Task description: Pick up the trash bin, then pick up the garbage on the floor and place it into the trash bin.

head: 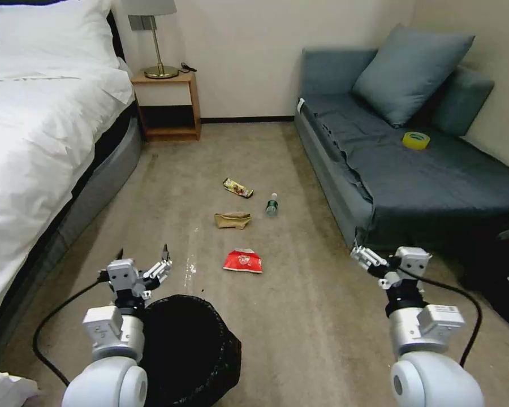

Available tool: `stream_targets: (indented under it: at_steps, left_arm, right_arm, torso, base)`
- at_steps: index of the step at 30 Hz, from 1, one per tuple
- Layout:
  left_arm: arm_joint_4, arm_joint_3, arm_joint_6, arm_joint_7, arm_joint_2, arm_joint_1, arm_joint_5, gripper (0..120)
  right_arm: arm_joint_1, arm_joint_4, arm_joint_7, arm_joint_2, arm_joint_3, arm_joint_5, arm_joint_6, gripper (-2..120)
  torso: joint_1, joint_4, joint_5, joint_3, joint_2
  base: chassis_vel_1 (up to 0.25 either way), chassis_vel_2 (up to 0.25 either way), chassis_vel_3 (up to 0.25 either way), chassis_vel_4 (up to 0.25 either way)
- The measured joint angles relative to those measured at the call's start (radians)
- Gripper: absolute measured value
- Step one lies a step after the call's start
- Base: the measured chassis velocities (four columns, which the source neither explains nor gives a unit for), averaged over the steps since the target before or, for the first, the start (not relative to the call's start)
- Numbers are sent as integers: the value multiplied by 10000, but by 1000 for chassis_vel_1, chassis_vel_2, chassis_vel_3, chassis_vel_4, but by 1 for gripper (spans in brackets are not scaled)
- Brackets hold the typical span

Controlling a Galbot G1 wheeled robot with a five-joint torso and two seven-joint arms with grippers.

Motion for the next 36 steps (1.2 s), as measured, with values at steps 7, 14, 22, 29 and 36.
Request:
stream_targets:
  at_steps: [7, 14, 22, 29, 36]
  left_arm:
    - [-151, -87, 1267, -1227, 1011, 510, -1483, 100]
    - [-649, 69, 2566, -2498, 1805, 946, -3183, 100]
    - [-1266, 43, 3261, -3329, 2302, 1544, -3946, 100]
    - [-1307, -42, 3287, -3827, 2691, 2175, -4052, 100]
    - [-1114, 89, 3256, -4362, 3150, 2691, -4725, 99]
  right_arm:
    - [72, -115, 62, -23, 54, 38, -101, 100]
    - [122, -157, 74, -128, 224, 125, -117, 100]
    - [179, -165, 79, -222, 446, 263, -166, 100]
    - [177, -174, 79, -185, 453, 272, -185, 100]
    - [178, -264, 77, -211, 476, 269, -191, 100]
  torso:
    - [1, 0, -2, 2, -2]
    - [1, 0, -3, 2, -2]
    - [1, 0, -2, 3, -1]
    - [1, 0, -3, 3, -1]
    - [1, 0, -3, 3, -1]
  base:
    - [0, 0, 0, 0]
    - [0, 0, 0, 0]
    - [0, 0, 0, 0]
    - [0, 0, 0, 0]
    - [0, 0, 0, 0]
